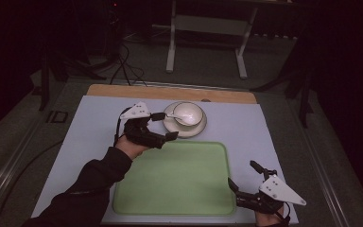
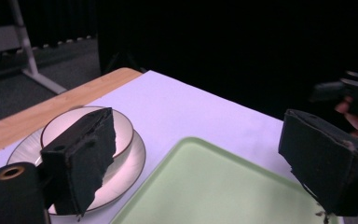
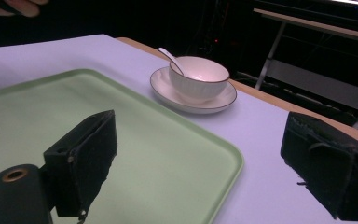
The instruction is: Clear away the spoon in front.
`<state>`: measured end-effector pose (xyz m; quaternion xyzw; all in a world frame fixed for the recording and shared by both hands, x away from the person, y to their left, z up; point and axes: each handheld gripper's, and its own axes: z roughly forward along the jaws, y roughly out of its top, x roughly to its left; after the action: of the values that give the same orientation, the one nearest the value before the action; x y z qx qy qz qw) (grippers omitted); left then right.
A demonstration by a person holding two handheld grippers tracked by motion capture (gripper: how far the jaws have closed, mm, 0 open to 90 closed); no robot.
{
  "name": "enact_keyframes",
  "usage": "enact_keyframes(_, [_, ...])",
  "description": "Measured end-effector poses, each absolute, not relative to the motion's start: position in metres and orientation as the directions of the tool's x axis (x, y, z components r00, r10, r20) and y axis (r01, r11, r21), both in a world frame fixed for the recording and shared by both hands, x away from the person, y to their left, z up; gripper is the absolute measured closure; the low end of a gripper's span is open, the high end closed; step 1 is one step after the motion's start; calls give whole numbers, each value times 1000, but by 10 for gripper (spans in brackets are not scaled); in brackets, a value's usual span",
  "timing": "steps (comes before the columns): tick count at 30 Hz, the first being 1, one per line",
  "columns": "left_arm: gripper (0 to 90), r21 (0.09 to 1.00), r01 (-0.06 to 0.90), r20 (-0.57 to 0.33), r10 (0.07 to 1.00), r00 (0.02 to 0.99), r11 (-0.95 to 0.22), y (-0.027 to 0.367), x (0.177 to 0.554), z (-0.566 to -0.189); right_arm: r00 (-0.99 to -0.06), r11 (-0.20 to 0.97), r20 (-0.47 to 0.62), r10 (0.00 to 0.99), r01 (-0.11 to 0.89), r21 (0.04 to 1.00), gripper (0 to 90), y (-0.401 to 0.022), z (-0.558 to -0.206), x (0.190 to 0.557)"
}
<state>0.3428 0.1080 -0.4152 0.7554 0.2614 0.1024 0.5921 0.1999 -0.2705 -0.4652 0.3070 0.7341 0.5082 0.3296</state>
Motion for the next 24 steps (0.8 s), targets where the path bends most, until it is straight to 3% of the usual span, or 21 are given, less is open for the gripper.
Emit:
enact_keyframes(14, [222,913,408,-303,693,654,15,105,397,-453,-598,297,-169,783,122,947,108,-270,-466,200])
enact_keyframes(24, [291,876,477,-364,752,549,76,104,418,-480,-601,295,-166,782,122,948,108,-271,-466,200])
